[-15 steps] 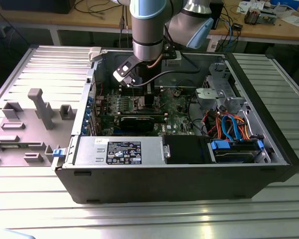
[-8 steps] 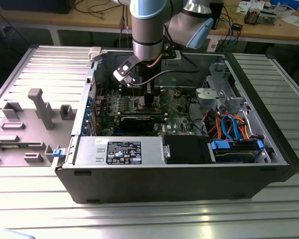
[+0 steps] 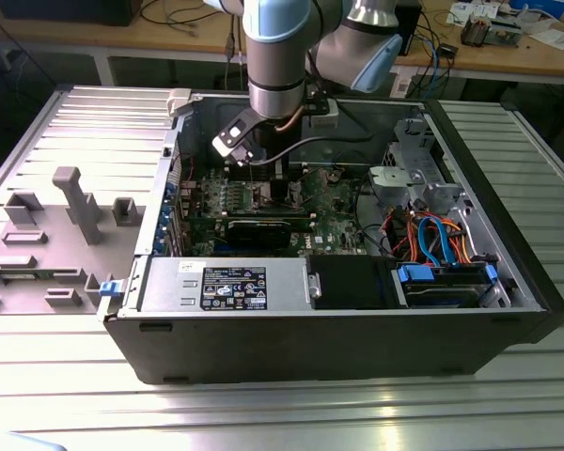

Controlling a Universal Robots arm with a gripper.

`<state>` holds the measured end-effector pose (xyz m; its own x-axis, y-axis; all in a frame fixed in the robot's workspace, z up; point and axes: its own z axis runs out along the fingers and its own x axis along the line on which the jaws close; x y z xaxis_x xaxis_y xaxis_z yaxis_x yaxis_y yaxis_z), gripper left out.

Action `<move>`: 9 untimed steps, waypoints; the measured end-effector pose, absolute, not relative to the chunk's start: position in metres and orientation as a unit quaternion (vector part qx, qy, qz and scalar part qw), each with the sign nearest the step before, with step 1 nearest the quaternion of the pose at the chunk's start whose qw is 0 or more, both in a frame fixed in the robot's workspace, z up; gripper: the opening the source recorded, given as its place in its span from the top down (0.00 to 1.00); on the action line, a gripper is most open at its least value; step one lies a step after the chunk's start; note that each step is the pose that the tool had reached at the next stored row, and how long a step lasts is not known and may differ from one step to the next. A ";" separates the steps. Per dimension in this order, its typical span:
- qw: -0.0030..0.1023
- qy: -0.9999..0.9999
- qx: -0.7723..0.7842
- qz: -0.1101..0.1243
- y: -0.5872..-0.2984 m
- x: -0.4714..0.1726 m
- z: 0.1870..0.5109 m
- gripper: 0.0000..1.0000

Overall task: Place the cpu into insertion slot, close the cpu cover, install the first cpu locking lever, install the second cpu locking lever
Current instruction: 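Place the cpu into insertion slot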

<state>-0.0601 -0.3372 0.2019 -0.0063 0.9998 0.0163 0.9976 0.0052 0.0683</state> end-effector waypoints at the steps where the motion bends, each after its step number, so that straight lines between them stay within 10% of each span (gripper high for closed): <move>1: 0.018 0.708 0.705 0.030 -0.337 -0.060 0.202 0.46; 9: 0.018 0.708 0.705 0.030 -0.337 -0.060 0.201 0.46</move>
<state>-0.0601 -0.3372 0.2007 -0.0052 0.9999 0.0163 0.9977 0.0041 0.0683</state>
